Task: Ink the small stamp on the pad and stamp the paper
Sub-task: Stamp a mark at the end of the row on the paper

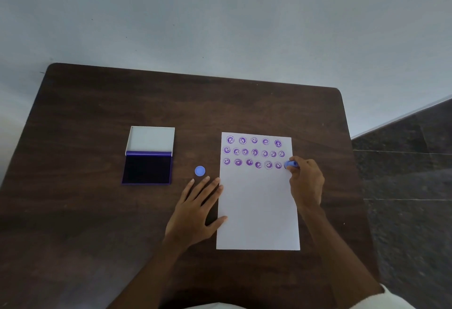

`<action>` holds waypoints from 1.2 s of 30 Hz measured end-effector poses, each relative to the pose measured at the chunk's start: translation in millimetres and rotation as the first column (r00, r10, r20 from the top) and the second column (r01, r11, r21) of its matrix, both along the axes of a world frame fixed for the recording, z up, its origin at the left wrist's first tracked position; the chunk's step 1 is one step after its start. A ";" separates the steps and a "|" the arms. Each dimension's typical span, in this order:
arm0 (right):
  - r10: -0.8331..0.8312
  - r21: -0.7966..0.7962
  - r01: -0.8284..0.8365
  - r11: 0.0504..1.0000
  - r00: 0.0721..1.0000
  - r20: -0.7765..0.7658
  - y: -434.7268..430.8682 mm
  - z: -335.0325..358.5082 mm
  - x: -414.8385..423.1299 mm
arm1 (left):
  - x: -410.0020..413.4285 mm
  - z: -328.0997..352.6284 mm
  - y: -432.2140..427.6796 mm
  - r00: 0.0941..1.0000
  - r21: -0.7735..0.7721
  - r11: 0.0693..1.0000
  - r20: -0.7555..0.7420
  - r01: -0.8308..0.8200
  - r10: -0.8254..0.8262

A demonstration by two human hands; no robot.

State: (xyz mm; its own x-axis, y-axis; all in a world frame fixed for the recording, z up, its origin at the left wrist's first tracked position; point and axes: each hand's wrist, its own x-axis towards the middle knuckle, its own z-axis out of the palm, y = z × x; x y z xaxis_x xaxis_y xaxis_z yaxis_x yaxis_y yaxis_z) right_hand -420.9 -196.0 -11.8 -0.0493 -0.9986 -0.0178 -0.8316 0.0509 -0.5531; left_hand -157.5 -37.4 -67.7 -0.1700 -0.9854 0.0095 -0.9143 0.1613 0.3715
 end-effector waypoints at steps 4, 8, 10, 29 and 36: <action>0.003 0.004 -0.003 1.000 1.000 -0.024 -1.5 -0.6 1.5 | -0.3 0.2 0.3 1.000 -0.005 1.000 0.004 0.000 0.000; 0.022 -0.009 -0.023 1.000 0.998 -0.063 -1.2 -3.1 1.5 | -0.6 0.1 1.5 1.000 -0.011 1.000 0.014 -0.003 0.003; 0.033 -0.017 -0.035 0.999 0.996 -0.078 -0.9 -4.4 2.2 | -0.6 0.1 1.4 1.000 -0.011 1.000 0.016 -0.004 0.005; 0.213 0.012 -0.218 0.976 0.942 -0.257 -5.5 -4.5 -6.0 | -2.6 -1.7 1.2 1.000 -0.039 0.999 0.021 -0.002 0.003; -0.394 -0.089 0.442 0.893 0.860 0.325 -0.4 32.3 -8.8 | -0.9 0.5 0.9 1.000 -0.036 0.999 0.010 -0.003 0.003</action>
State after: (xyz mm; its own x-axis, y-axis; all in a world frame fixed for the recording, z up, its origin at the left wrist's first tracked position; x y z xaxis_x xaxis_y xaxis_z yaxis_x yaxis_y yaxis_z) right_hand -429.7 -196.3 20.6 -0.4793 -0.8758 0.0560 -0.5516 0.2510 -0.7955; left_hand -158.4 -36.5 -67.1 -0.1674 -0.9850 0.0430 -0.9184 0.1716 0.3565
